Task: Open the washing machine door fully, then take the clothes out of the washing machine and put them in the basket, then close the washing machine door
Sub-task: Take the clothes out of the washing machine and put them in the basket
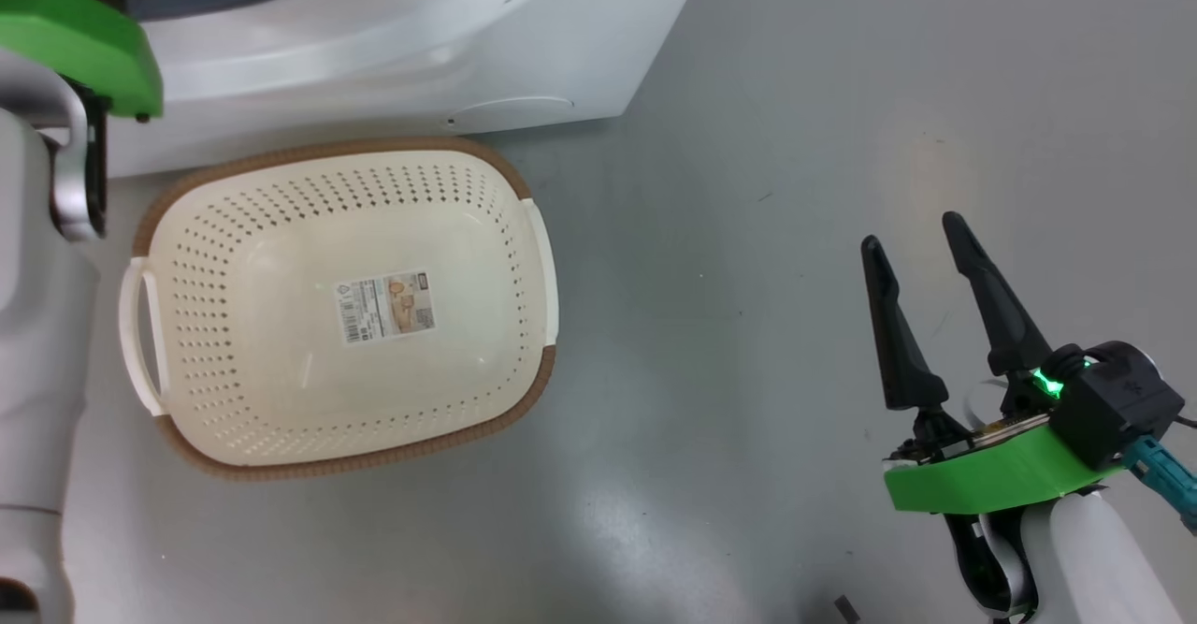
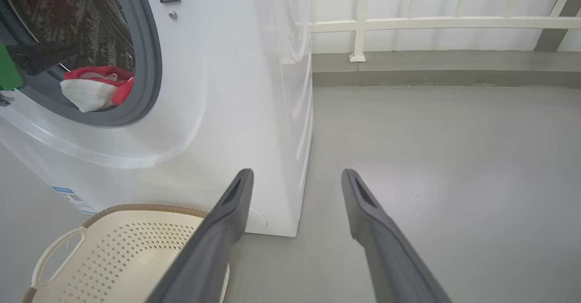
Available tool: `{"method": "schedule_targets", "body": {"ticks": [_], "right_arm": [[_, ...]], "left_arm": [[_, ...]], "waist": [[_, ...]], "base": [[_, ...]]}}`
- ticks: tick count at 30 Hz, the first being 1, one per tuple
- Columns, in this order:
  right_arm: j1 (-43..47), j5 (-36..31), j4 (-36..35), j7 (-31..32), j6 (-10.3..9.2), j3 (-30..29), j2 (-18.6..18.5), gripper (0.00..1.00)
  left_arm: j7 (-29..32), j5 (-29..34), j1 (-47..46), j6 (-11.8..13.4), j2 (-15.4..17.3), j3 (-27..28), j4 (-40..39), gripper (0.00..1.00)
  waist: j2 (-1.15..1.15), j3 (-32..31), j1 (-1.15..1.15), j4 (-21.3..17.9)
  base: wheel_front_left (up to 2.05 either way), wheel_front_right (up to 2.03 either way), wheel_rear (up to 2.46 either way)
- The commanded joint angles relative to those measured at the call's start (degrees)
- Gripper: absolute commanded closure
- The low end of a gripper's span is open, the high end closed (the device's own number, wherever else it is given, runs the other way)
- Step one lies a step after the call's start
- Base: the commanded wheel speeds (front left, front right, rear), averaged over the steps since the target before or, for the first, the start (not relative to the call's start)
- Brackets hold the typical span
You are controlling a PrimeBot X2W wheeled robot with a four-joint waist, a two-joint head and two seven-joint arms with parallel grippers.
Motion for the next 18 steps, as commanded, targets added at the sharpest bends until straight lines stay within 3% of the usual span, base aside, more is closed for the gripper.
{"method": "schedule_targets", "body": {"ticks": [1, 18], "right_arm": [[-0.43, 1.05, -0.75, -0.34, 0.36, 1.98, -0.44, 0.00], [-1.50, 2.55, 0.71, -0.36, 0.36, 4.56, -0.44, 0.00]], "left_arm": [[0.83, 1.30, -2.31, 0.90, 3.74, 0.38, 1.13, 0.00], [11.09, 3.52, -10.17, 2.19, 6.29, -2.76, 14.24, 0.00]], "waist": [[0.00, 0.49, 0.00, -0.74], [0.00, 1.74, 0.00, -3.93]], "base": [[0.00, 0.00, 0.00], [0.00, 0.00, 0.00]]}}
